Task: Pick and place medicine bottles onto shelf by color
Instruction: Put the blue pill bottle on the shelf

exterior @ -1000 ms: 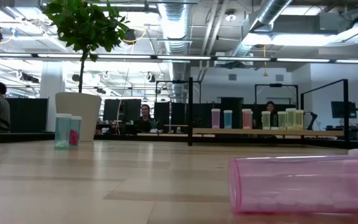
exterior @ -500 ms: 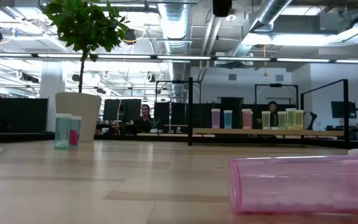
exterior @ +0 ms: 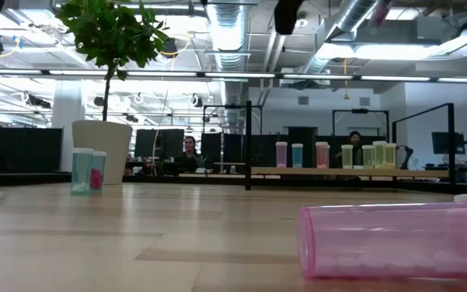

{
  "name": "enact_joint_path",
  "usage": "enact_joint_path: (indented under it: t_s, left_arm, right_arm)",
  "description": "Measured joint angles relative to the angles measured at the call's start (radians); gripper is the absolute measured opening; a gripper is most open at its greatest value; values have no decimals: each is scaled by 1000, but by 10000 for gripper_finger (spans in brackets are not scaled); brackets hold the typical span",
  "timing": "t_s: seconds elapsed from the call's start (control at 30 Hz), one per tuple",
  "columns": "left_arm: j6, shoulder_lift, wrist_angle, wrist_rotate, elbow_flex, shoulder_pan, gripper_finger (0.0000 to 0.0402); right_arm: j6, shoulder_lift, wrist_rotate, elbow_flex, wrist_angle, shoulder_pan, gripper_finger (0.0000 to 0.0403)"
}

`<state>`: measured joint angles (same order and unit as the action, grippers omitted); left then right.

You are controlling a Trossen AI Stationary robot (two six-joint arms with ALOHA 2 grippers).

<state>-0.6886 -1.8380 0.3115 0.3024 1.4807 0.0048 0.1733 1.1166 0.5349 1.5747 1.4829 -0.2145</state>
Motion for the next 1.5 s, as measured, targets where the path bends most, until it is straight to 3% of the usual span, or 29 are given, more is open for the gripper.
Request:
enact_joint_path:
  t_s: [0.1, 0.23, 0.37, 0.63, 0.93, 1.5]
  left_arm:
    - [14, 3, 18, 100, 0, 84, 240]
    - [-3, 3, 40, 261, 0, 197, 240]
    - [-4, 3, 51, 356, 0, 283, 240]
    - [52, 3, 179, 416, 9, 357, 240]
    - [2, 3, 233, 420, 10, 391, 240]
    - [10, 3, 228, 373, 10, 428, 240]
  right_arm:
    - [-61, -20, -24, -119, -106, 167, 129]
    - [-142, -15, -153, -238, -239, 380, 129]
    - [-164, 21, -283, -313, -332, 574, 129]
    - [-143, 156, -346, -354, -405, 861, 130]
    - [-148, 297, -355, -354, -470, 944, 130]
    - [-147, 465, -354, -354, -559, 935, 130]
